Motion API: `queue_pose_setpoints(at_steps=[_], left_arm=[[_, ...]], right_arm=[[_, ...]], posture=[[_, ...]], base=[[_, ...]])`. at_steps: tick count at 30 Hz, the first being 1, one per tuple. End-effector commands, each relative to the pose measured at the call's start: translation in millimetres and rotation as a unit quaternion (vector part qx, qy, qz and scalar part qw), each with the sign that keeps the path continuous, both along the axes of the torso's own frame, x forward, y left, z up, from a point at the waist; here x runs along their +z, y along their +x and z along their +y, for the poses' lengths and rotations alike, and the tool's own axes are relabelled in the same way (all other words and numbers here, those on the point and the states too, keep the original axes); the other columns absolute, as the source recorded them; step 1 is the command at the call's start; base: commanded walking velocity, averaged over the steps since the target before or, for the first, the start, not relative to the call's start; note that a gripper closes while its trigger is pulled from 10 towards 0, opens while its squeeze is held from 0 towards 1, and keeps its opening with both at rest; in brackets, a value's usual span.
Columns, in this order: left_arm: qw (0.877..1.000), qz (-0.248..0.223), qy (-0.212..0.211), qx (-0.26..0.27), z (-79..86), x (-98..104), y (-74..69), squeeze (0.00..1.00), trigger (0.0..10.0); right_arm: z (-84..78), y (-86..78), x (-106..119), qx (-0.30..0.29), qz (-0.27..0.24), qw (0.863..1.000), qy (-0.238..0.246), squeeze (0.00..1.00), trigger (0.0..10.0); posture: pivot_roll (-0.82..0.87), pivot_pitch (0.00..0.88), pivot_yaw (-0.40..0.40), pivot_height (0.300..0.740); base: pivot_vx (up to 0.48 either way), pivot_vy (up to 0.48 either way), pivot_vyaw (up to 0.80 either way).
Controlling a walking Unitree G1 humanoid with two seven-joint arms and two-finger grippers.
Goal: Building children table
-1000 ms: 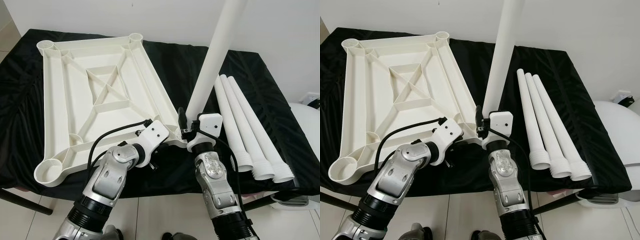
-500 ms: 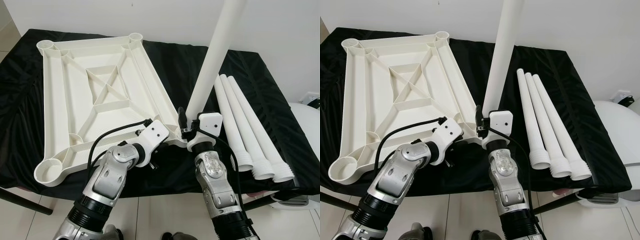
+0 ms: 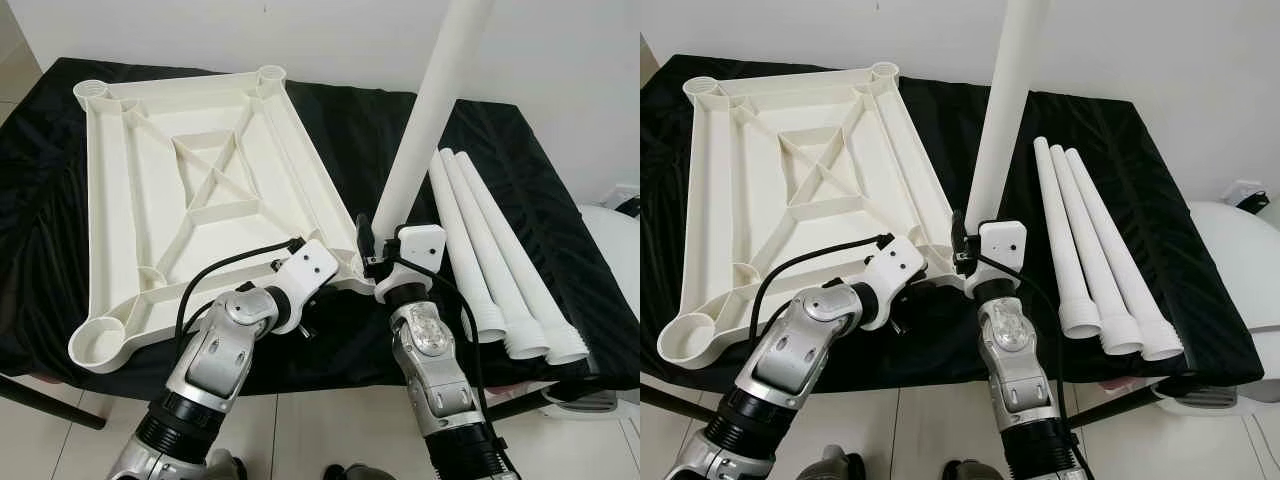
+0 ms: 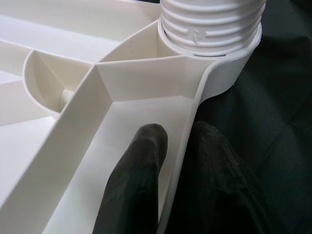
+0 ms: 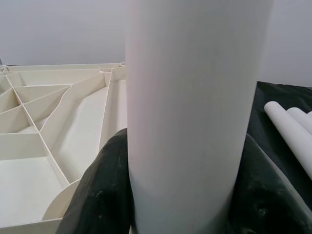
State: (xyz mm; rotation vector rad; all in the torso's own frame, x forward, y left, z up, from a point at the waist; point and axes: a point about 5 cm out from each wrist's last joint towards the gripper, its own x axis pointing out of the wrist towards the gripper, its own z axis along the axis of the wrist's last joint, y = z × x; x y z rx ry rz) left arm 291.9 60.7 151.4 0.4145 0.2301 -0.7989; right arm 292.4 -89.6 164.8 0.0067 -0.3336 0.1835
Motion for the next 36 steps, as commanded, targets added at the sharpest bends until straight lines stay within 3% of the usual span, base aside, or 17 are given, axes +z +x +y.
queue_pose_setpoints(at_steps=[1, 4, 5, 6, 7, 17, 18, 19, 20, 24, 25, 36], left_arm=[[0.997, -0.051, -0.022, 0.061, 0.6, 15, 9.6, 0.00, 10.0], [0.997, -0.051, -0.022, 0.061, 0.4, 15, 9.7, 0.00, 10.0], [0.997, -0.052, -0.022, 0.061, 0.3, 15, 9.9, 0.00, 10.0], [0.997, -0.052, -0.023, 0.061, 0.2, 15, 10.0, 0.00, 10.0], [0.996, -0.052, -0.023, 0.061, 0.0, 15, 10.2, 0.00, 10.0], [0.996, -0.053, -0.025, 0.061, -0.9, 16, 10.5, 0.00, 10.0], [0.996, -0.053, -0.024, 0.061, -1.0, 16, 10.5, 0.00, 10.0], [0.996, -0.053, -0.024, 0.061, -1.0, 16, 10.6, 0.00, 10.0], [0.997, -0.052, -0.024, 0.060, -0.8, 15, 10.7, 0.00, 10.0], [0.997, -0.051, -0.021, 0.058, 0.4, 14, 11.1, 0.00, 10.0], [0.997, -0.052, -0.018, 0.057, 1.9, 13, 11.4, 0.00, 10.0], [0.997, -0.062, 0.011, 0.047, 21.9, 12, 16.7, 0.00, 10.0]], right_arm=[[10.5, -8.0, -19, 0.033, 0.035, 0.999, -0.020, 1.00, 10.0], [10.2, -7.9, -18, 0.033, 0.030, 0.999, -0.019, 1.00, 10.0], [10.2, -7.8, -18, 0.033, 0.029, 0.999, -0.020, 0.65, 10.0], [10.3, -7.7, -17, 0.033, 0.029, 0.999, -0.021, 0.65, 10.0], [10.9, -7.7, -16, 0.037, 0.027, 0.999, -0.020, 0.00, 10.0], [9.9, -7.4, -17, 0.044, 0.024, 0.999, -0.020, 0.00, 10.0], [8.0, -6.9, -16, 0.043, 0.022, 0.999, -0.018, 0.42, 10.0], [6.7, -6.8, -15, 0.042, 0.020, 0.999, -0.016, 0.42, 10.0], [3.6, -6.5, -13, 0.039, 0.015, 0.999, -0.012, 1.00, 10.0], [-2.7, -5.7, -9, 0.031, 0.005, 1.000, -0.005, 1.00, 10.0], [-7.6, -4.8, -8, 0.025, 0.002, 1.000, -0.002, 0.00, 10.0], [-32.2, -6.5, -10, 0.088, -0.002, 0.996, -0.005, 0.00, 10.0]], posture=[[-0.03, 0.130, -0.084, 0.740], [-0.03, 0.128, -0.085, 0.740], [-0.03, 0.127, -0.086, 0.740], [-0.03, 0.127, -0.086, 0.740], [-0.03, 0.127, -0.086, 0.740], [-0.03, 0.121, -0.091, 0.740], [-0.03, 0.120, -0.089, 0.740], [-0.03, 0.120, -0.089, 0.740], [-0.03, 0.119, -0.087, 0.740], [-0.03, 0.115, -0.084, 0.740], [-0.03, 0.113, -0.082, 0.740], [-0.04, 0.110, -0.078, 0.740]], base=[[0.000, 0.000, 0.00], [0.000, 0.000, 0.00], [0.000, 0.000, 0.00], [0.000, 0.000, 0.00], [0.000, 0.000, 0.00], [0.000, 0.000, 0.00], [0.000, 0.000, 0.00], [0.000, 0.000, 0.00], [0.000, 0.000, 0.00], [0.000, 0.000, 0.00], [0.000, 0.000, 0.00], [0.000, 0.000, 0.00]])
